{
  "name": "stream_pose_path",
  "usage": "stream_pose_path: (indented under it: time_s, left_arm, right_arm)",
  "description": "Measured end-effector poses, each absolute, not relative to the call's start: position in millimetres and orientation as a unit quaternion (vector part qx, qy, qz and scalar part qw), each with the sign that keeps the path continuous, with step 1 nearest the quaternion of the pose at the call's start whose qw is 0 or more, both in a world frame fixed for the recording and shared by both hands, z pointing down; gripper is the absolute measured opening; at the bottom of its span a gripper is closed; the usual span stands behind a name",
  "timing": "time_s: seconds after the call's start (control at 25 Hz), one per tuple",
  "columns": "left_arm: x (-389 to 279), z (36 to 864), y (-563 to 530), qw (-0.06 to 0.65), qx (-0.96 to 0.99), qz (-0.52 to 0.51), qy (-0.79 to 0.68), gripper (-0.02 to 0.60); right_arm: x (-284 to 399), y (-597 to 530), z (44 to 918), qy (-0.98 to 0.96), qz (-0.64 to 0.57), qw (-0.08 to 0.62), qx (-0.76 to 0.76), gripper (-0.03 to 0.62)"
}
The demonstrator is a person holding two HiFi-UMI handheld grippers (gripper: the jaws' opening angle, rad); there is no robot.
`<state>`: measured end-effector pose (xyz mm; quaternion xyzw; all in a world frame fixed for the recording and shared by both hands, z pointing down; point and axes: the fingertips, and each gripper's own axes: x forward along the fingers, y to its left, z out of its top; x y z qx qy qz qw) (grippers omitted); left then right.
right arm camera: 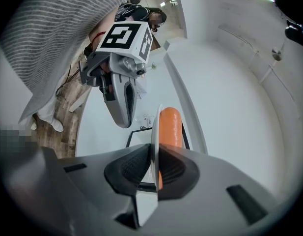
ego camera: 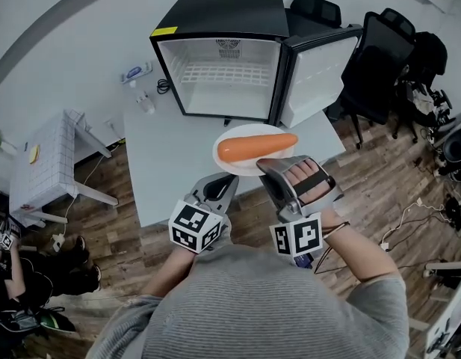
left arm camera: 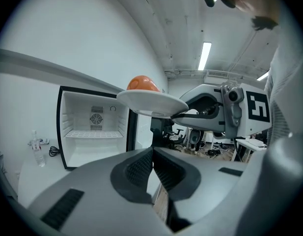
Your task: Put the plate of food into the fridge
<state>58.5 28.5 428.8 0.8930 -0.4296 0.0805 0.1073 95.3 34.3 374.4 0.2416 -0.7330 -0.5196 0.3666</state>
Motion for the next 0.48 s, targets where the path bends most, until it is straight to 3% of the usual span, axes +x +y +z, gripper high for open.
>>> stream_pose_path:
  time_s: [0.48]
  left_arm:
    - [16.5,428.8,-44.8,0.12,0.895,0.079,-0.422,0.011]
  right_arm:
    - [54.7,-42.3,375.5,-0.733,-0.509,0.378,0.246,0.04]
